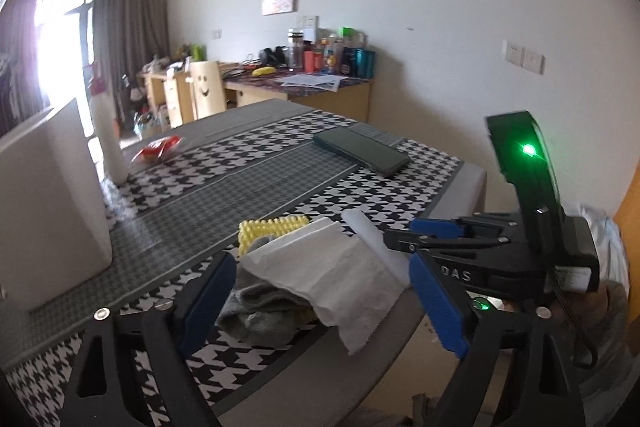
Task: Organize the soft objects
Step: 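Grasp the white paper towel with the right tool while the left tool approaches the sponge, then close the left tool on the paper towel while the right tool grips the white foam stick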
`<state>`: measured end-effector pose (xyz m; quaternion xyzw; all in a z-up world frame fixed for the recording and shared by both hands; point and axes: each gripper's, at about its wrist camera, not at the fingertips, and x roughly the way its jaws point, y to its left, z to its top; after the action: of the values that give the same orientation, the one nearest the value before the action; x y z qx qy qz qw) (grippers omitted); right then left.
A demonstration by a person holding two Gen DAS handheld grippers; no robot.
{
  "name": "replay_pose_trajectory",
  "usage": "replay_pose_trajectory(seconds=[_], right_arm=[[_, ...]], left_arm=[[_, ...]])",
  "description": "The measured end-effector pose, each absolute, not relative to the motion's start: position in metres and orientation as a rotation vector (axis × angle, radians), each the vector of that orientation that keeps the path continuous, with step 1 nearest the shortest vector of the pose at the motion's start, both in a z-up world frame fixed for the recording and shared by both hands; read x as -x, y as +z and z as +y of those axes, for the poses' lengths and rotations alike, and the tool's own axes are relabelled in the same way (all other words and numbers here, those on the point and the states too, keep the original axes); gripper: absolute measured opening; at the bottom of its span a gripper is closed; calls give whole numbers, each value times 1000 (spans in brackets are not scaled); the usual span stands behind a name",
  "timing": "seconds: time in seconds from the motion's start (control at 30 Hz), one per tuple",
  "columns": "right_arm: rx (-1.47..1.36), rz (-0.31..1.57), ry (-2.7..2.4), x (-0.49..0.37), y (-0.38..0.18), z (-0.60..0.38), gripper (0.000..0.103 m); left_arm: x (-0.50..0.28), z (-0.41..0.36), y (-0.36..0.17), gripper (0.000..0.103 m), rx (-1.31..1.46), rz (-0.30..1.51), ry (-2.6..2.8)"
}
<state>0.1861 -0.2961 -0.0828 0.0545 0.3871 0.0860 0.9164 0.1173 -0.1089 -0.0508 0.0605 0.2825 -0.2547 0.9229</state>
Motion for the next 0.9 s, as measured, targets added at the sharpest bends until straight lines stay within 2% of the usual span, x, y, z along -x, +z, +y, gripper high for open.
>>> replay_pose_trajectory(seconds=[0.17, 0.4, 0.57, 0.7, 0.77, 0.9], right_arm=[[-124, 810, 185, -190, -88, -299, 38], [-120, 823, 202, -192, -88, -299, 38], [-110, 825, 211, -193, -88, -299, 38], [-131, 825, 223, -194, -89, -303, 38], [-131, 823, 225, -195, -89, -303, 38], [-134, 823, 228, -194, -90, -304, 38]], left_arm=[[-121, -120, -55, 79, -183, 595, -551], [-130, -138, -67, 78, -304, 641, -548], [-139, -148, -79, 57, -373, 689, -513], [-141, -152, -90, 48, -439, 708, -483], [-142, -152, -93, 35, -452, 718, -470], [-142, -149, -95, 22, -450, 722, -470]])
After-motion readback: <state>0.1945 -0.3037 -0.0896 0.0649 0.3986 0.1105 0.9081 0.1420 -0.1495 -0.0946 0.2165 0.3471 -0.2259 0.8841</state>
